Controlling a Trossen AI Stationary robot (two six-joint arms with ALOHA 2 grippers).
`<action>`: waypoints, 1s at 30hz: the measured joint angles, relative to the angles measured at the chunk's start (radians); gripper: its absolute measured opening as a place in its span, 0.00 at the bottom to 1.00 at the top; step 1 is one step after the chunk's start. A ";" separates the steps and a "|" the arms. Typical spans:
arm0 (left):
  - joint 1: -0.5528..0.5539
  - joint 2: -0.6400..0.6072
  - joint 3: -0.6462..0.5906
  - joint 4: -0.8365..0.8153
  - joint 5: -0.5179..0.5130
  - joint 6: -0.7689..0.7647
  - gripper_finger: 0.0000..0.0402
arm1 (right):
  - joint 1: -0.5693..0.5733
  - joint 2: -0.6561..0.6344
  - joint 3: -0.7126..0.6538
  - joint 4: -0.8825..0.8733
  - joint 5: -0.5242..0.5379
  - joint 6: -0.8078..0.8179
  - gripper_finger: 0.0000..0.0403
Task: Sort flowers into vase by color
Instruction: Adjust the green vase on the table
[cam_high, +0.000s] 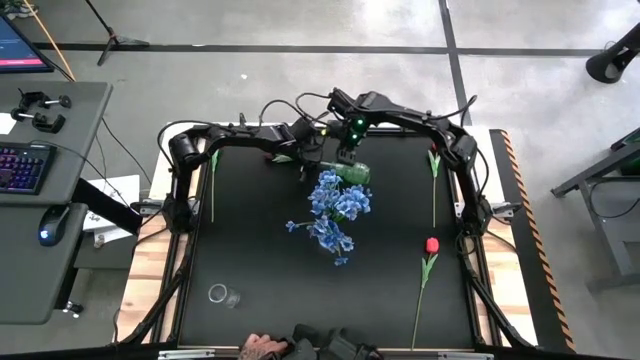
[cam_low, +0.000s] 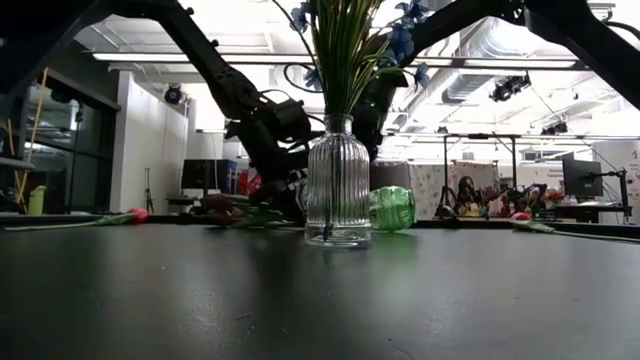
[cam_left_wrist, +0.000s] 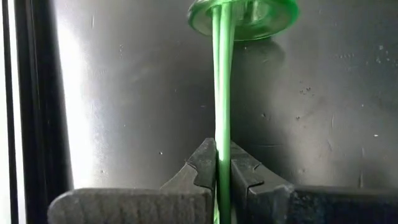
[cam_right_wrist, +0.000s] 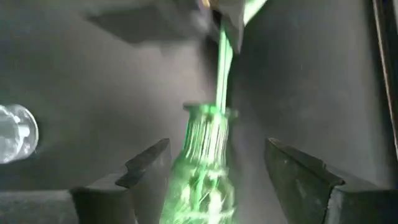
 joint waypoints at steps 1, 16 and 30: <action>0.000 0.000 0.000 0.000 0.001 0.000 0.00 | 0.004 0.000 0.000 0.005 -0.002 0.000 0.60; 0.001 0.000 0.000 -0.002 0.002 -0.008 0.00 | 0.071 0.015 -0.121 0.090 0.059 0.088 0.60; -0.001 0.000 -0.001 -0.002 0.002 -0.007 0.00 | 0.122 0.014 -0.320 0.305 0.269 0.160 0.56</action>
